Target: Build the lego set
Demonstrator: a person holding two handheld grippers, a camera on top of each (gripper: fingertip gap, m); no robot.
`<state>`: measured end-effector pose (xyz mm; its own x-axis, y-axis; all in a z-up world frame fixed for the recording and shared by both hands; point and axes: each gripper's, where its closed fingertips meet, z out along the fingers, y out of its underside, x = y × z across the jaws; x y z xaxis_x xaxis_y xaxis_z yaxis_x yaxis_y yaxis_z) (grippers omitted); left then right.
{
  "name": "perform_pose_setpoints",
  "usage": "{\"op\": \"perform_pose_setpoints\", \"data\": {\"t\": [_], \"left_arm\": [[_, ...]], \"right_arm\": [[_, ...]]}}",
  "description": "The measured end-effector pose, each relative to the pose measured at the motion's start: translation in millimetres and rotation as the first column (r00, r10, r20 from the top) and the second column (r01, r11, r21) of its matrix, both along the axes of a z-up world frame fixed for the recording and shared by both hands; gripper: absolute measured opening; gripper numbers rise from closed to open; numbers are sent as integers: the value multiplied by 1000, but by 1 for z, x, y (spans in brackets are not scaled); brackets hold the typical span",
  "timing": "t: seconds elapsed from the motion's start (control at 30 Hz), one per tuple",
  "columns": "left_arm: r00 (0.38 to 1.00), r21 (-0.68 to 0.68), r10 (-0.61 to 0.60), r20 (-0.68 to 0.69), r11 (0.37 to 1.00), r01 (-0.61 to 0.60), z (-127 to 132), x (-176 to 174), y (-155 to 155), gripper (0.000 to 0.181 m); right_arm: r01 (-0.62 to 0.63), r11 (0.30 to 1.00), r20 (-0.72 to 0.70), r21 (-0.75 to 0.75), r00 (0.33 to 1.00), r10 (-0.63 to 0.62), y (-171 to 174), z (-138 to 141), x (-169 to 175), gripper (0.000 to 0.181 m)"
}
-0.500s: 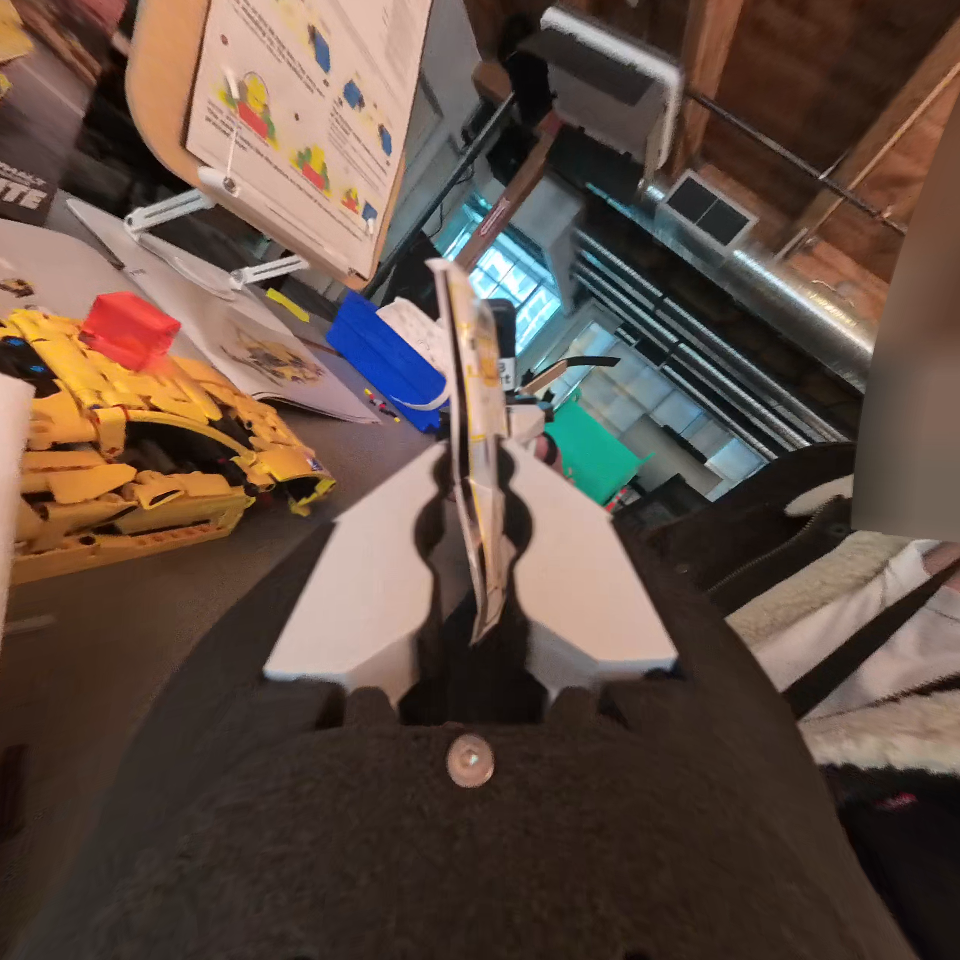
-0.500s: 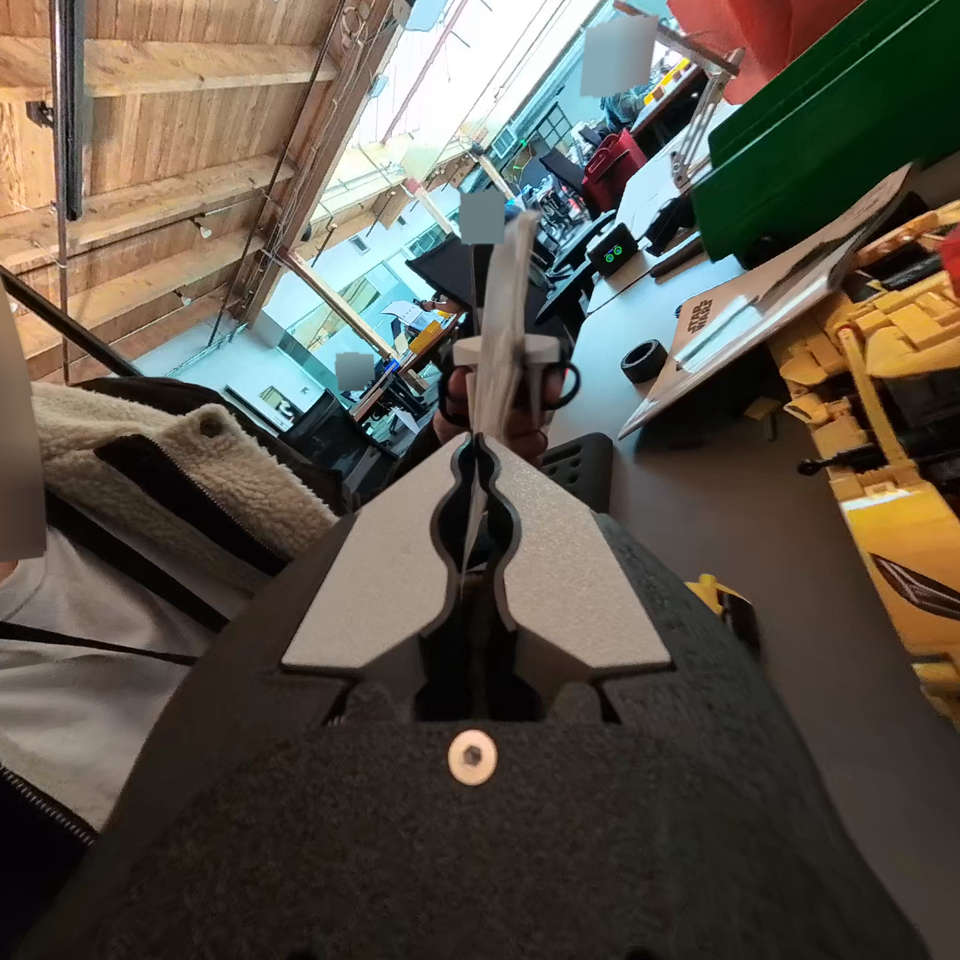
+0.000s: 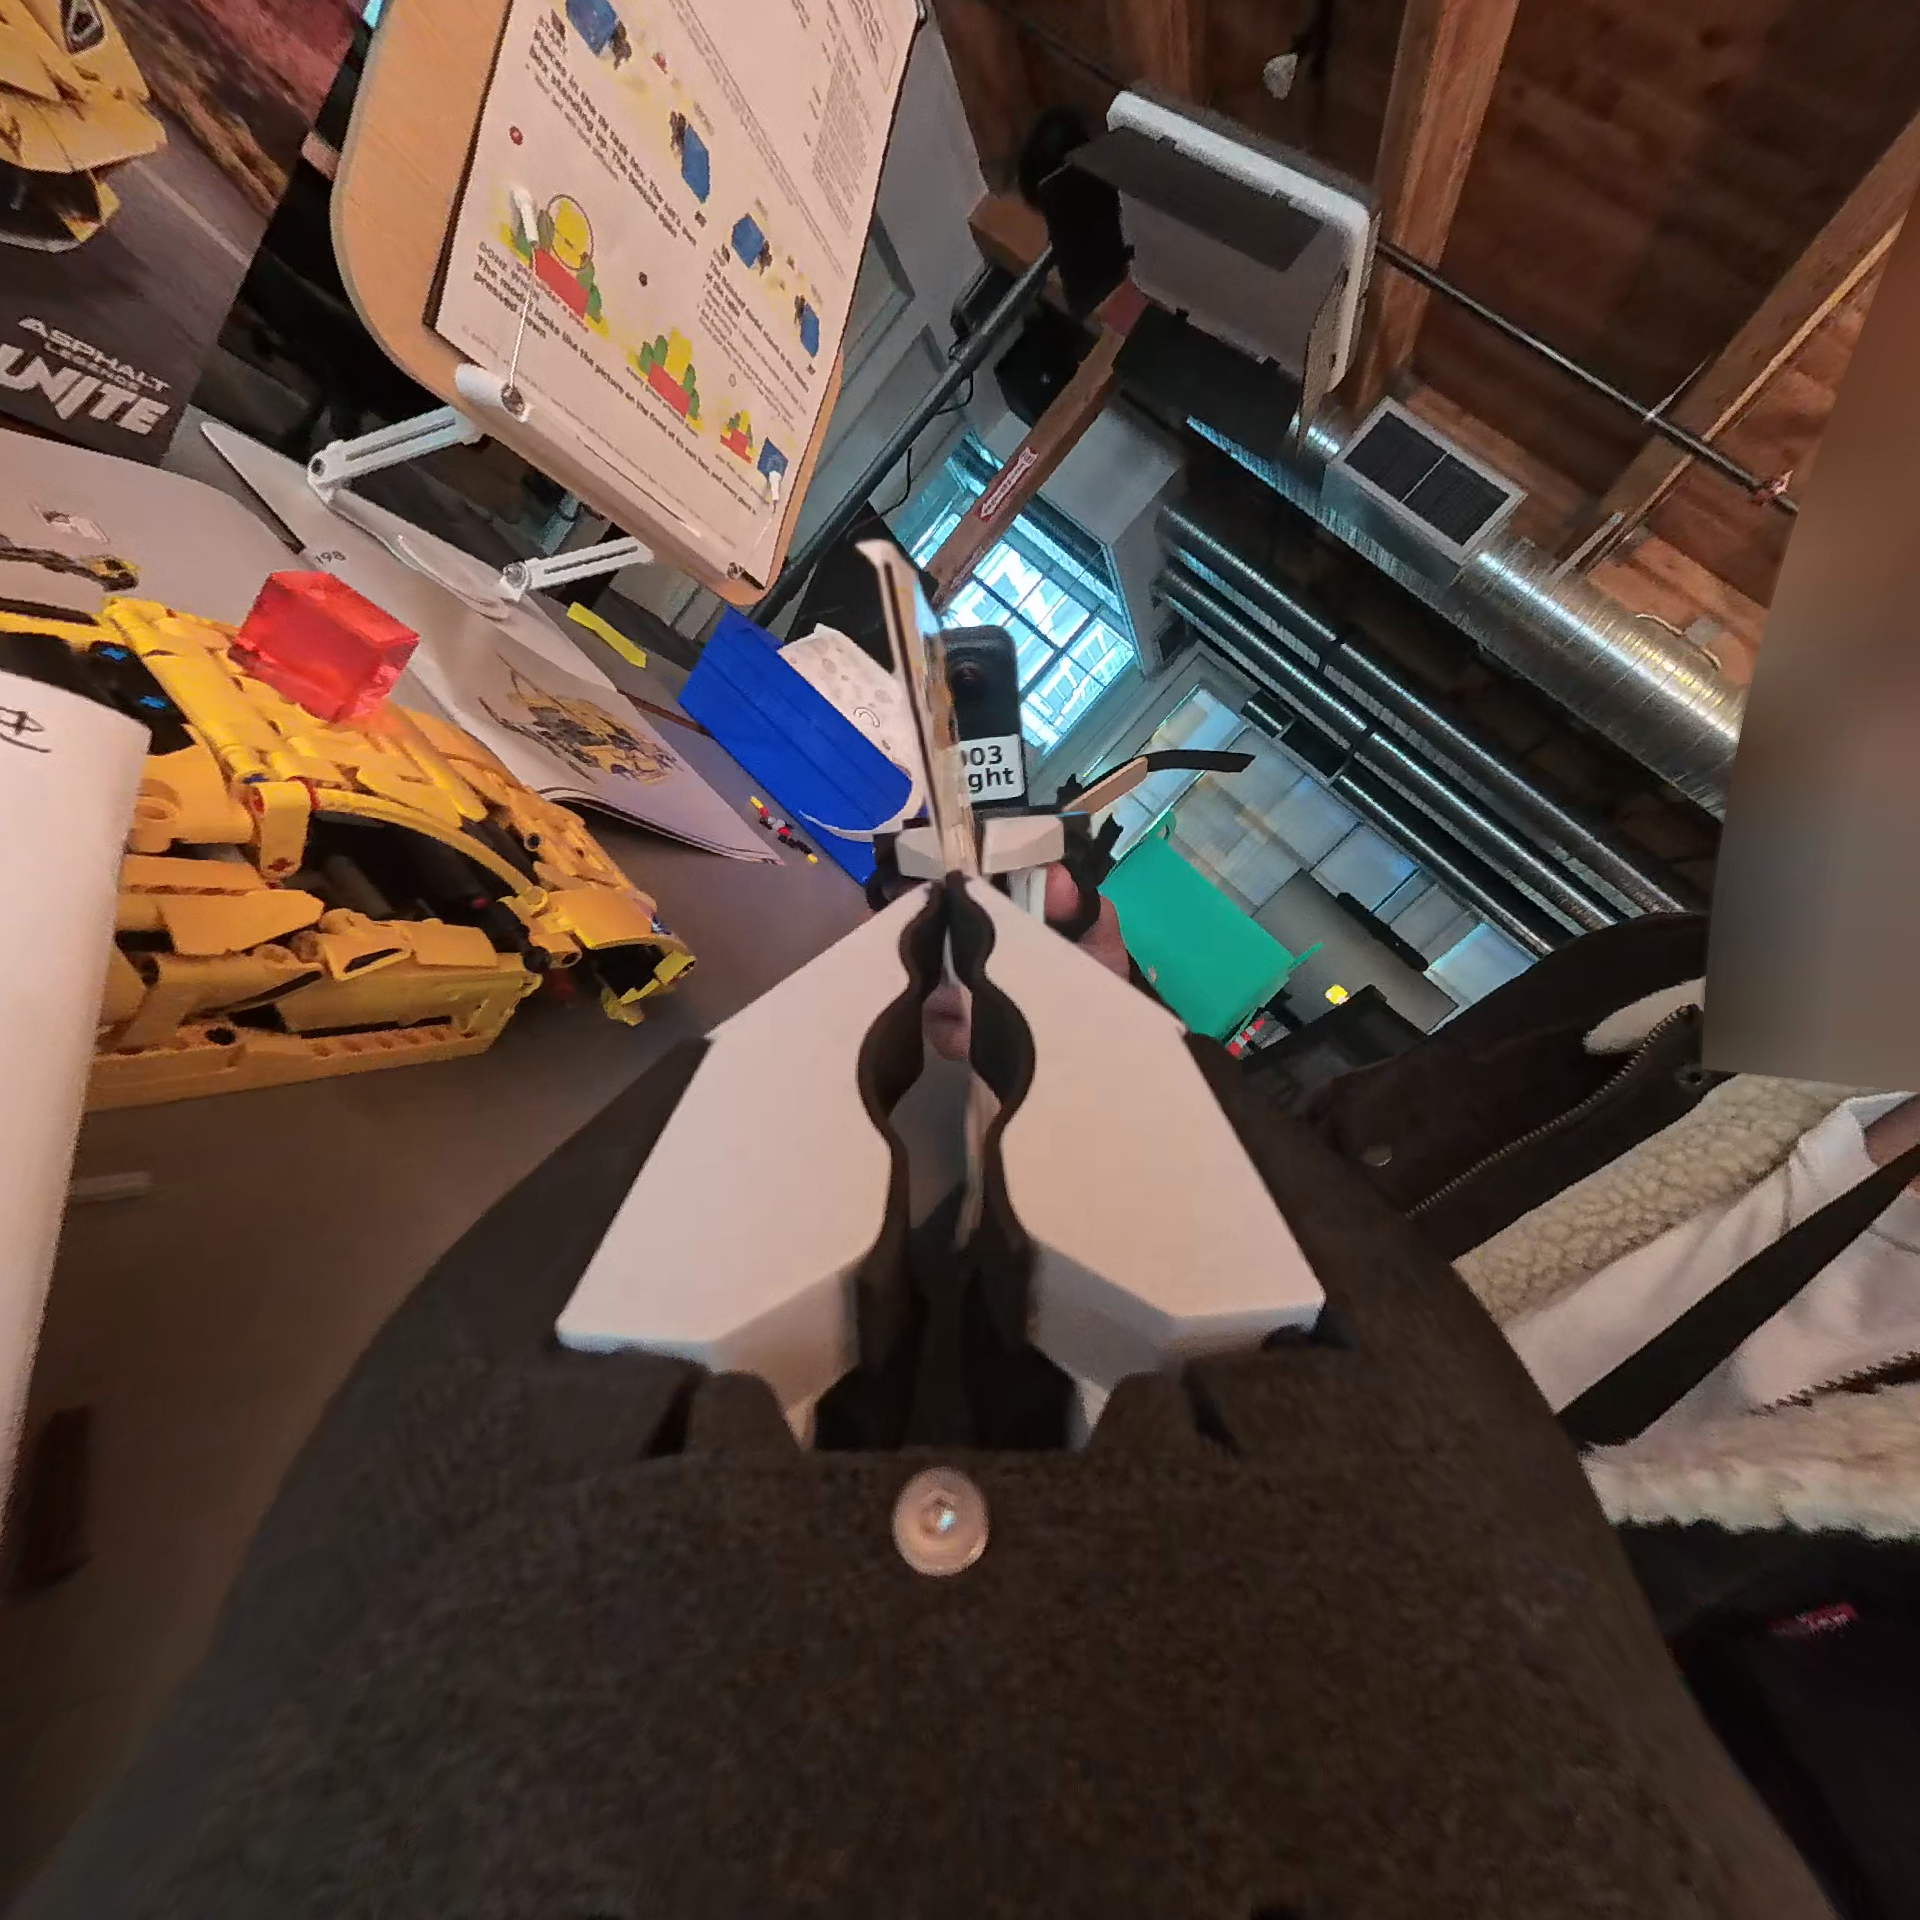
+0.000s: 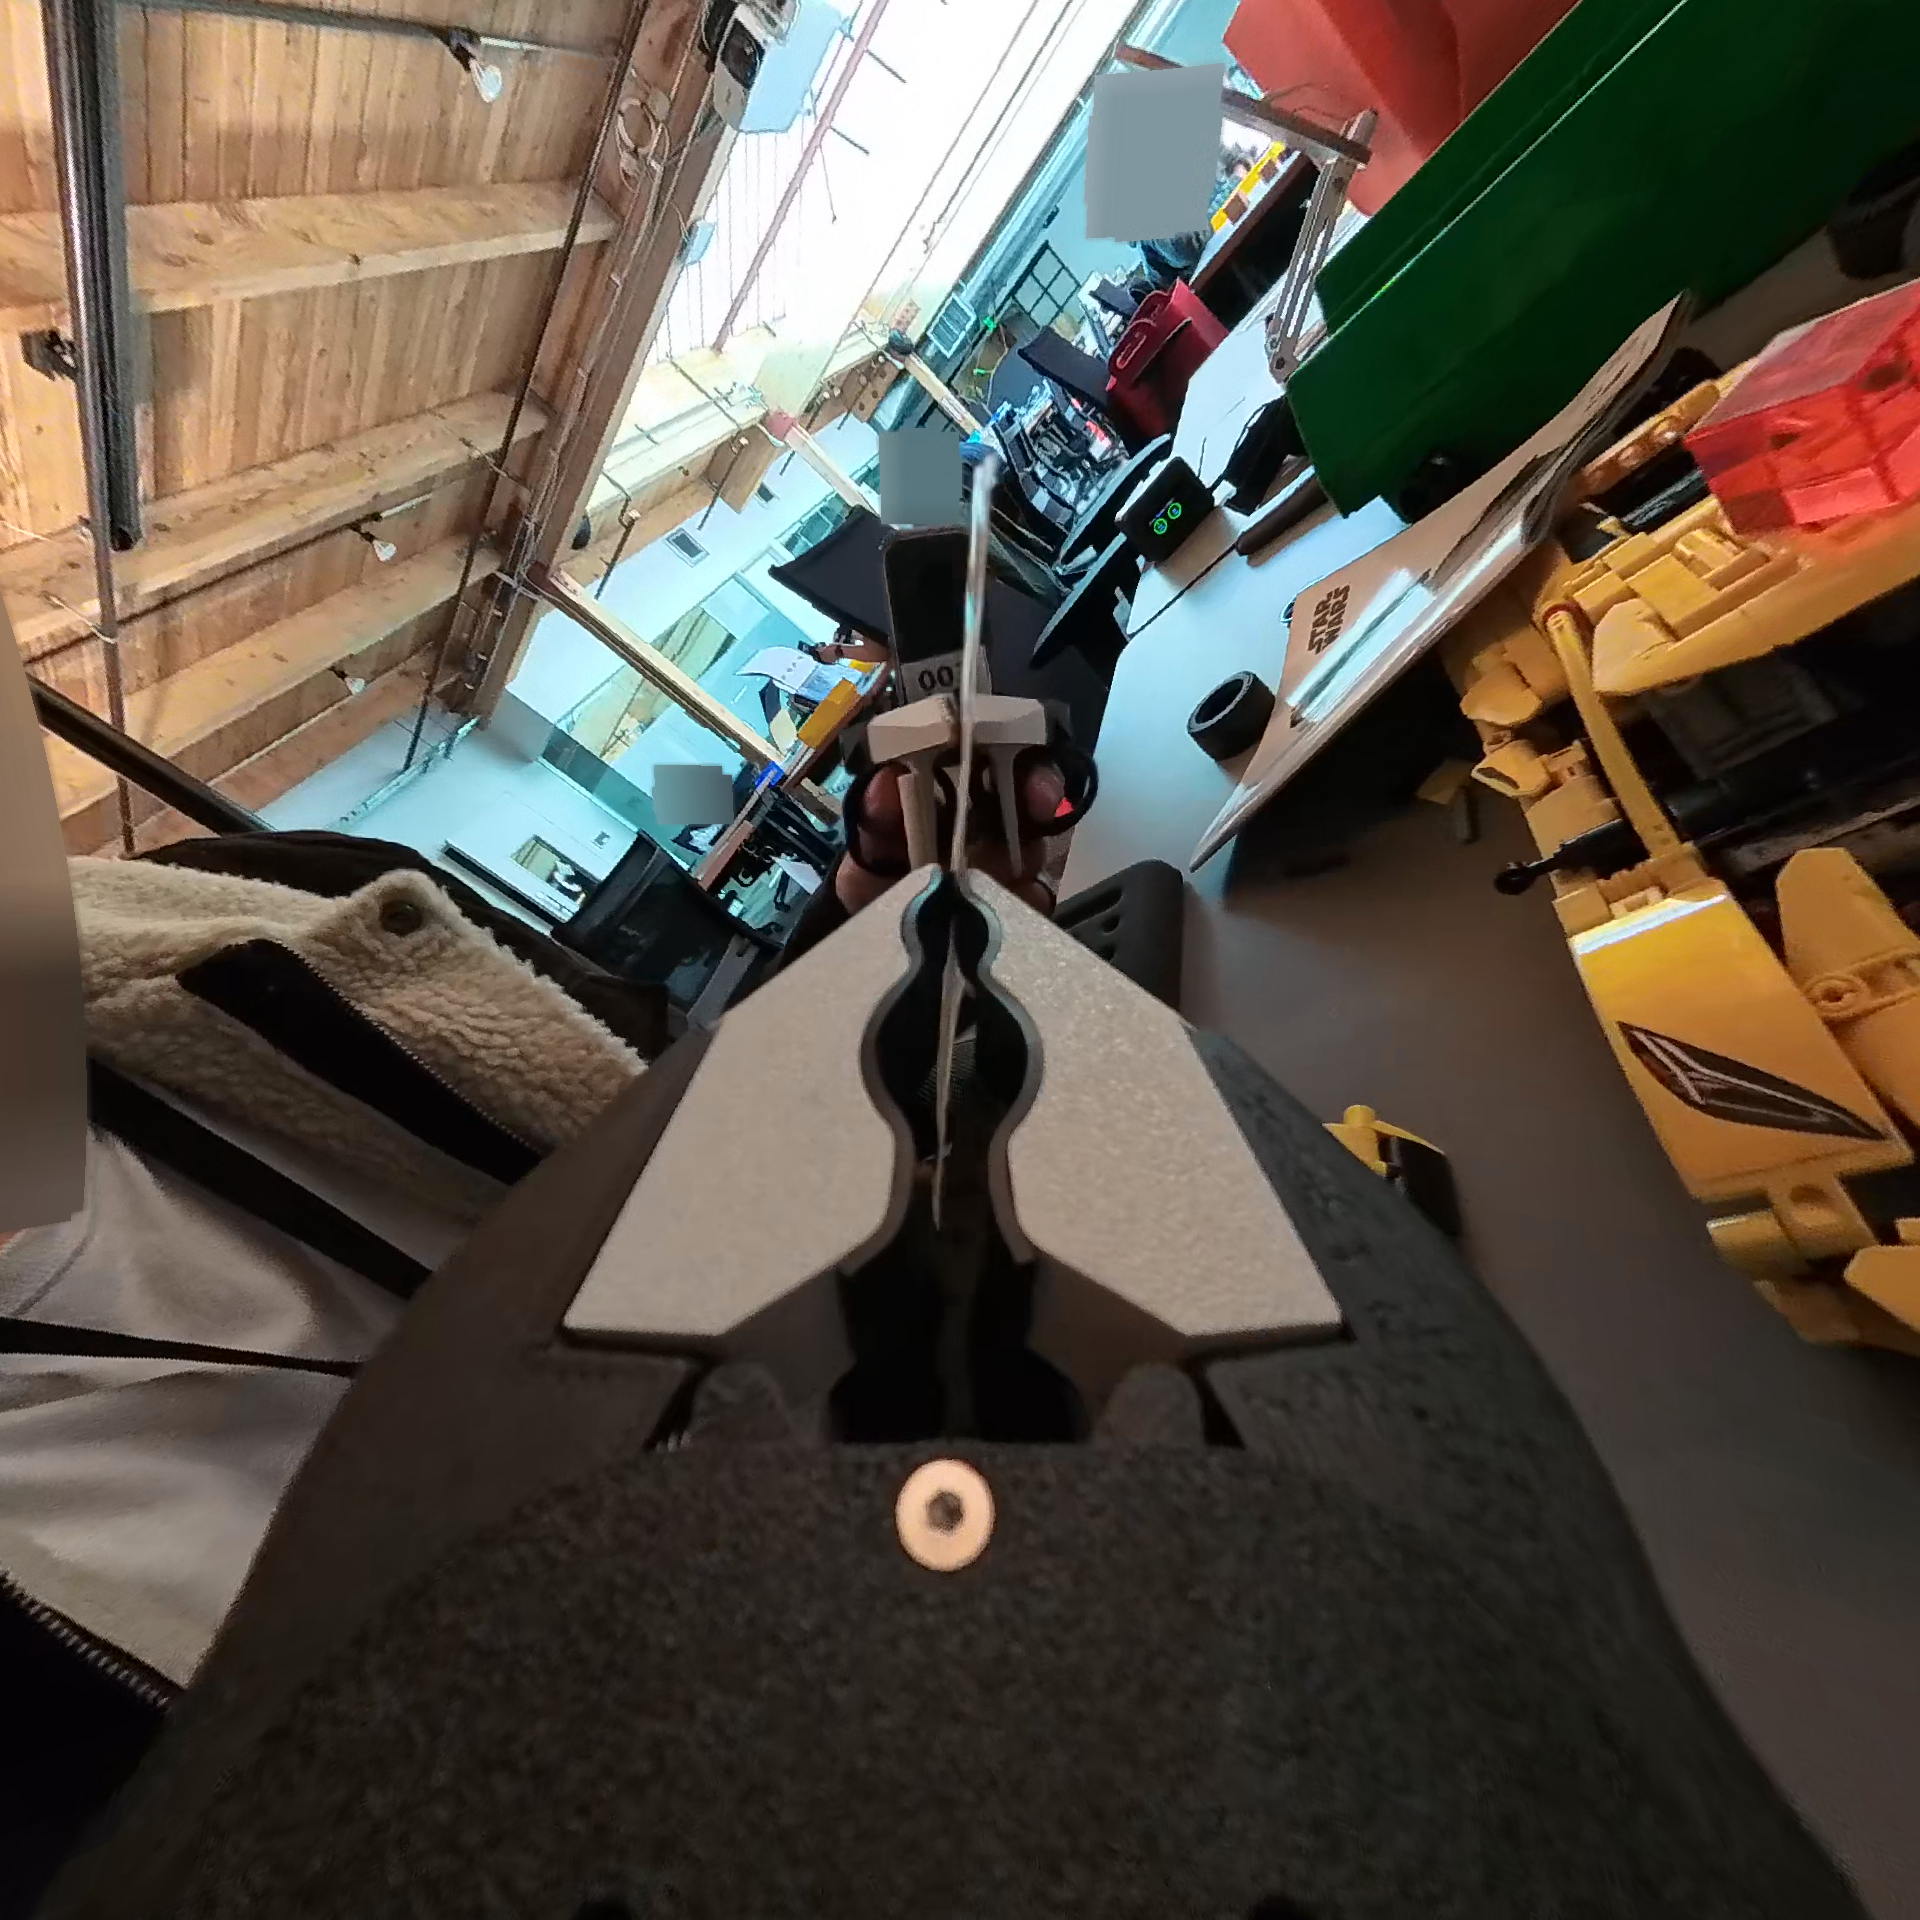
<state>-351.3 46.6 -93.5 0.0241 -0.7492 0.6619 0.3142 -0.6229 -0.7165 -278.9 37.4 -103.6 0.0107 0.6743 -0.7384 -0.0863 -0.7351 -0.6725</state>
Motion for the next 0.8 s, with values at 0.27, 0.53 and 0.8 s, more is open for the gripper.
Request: {"op": "perform_pose_setpoints", "data": {"t": [0.27,0.53,0.8], "left_arm": [[994,16,-105,-21,994,106,-5,22,-24,25],[995,73,28,-96,997,-21,-3,15,-1,34],[996,187,46,-74,982,-31,23,29,-5,49]], "right_arm": [[55,998,-49,-22,997,-56,10,6,10,0],[-38,999,-54,34,998,40,-9,15,3,0],[-103,993,-15,51,995,104,-22,10,-7,0]]}}
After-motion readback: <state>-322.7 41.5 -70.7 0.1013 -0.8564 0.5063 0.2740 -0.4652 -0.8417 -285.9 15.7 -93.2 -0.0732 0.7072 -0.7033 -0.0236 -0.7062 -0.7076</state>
